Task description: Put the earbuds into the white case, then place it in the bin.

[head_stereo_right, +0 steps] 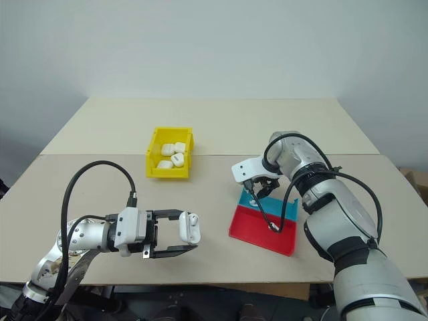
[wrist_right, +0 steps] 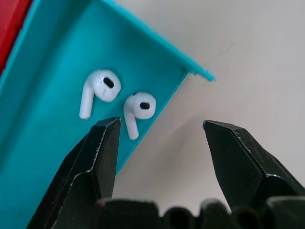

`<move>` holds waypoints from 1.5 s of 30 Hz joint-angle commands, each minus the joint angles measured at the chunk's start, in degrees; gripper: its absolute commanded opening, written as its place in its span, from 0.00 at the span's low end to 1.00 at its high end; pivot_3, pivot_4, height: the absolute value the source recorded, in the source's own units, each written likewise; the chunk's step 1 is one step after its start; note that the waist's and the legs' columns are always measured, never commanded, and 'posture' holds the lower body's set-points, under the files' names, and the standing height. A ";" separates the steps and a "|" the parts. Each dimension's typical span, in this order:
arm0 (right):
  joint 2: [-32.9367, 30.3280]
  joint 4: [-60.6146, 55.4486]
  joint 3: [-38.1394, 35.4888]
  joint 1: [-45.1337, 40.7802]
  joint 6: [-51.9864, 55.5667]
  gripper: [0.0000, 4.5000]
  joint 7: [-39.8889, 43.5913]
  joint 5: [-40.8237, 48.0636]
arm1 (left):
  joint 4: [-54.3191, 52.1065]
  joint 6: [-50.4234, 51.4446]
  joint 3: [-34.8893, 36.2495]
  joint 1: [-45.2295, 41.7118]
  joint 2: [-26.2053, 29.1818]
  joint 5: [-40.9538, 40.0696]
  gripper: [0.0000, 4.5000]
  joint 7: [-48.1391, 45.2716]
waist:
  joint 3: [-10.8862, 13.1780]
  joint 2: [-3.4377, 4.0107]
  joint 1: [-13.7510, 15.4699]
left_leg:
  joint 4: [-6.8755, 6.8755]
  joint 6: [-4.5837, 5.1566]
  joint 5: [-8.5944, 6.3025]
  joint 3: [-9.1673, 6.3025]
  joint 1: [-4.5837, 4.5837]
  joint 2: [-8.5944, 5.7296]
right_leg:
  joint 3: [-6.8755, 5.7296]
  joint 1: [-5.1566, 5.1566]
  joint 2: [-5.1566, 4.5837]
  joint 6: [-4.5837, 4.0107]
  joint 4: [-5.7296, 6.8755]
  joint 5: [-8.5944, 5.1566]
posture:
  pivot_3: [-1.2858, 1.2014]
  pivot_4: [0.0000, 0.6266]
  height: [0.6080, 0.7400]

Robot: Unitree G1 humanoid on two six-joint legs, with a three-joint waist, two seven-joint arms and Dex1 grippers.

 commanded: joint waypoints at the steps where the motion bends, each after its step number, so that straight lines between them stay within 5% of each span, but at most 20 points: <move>1: 0.10 0.03 -1.88 -1.97 -1.30 0.60 -0.50 -0.61 | -2.18 -0.39 0.39 -0.48 0.46 0.03 0.61 0.45 | 0.00 0.00 -0.03 | 0.00 0.00 0.00 0.00 0.00 0.00 | 0.00 0.00 0.00 0.00 0.00 0.00 | 0.52 0.24 1.00; 13: 0.88 -0.15 -3.08 -0.86 -1.39 0.60 2.11 -0.26 | -2.74 -0.07 0.55 -0.47 0.47 -0.11 0.61 0.76 | 0.00 0.00 -0.04 | 0.00 0.00 0.00 0.00 0.01 0.00 | 0.00 0.00 0.01 0.00 0.02 0.00 | 0.52 0.24 1.00; 16: 1.04 -0.16 -3.26 -0.70 -1.30 0.47 1.91 -0.22 | -3.02 0.41 0.60 -0.36 0.72 -0.26 0.61 0.77 | 0.00 0.00 -0.02 | 0.00 0.00 0.00 0.00 0.01 0.00 | 0.00 0.00 0.01 0.00 0.02 0.00 | 0.52 0.24 1.00; 45: 3.26 2.72 -2.91 -0.10 3.57 0.47 1.44 -2.45 | -2.36 -0.62 0.33 -0.08 0.68 0.56 0.61 0.74 | 0.00 0.01 -0.01 | 0.00 0.00 0.00 0.00 0.02 0.00 | 0.00 0.00 0.01 -0.01 0.03 0.01 | 0.52 0.24 1.00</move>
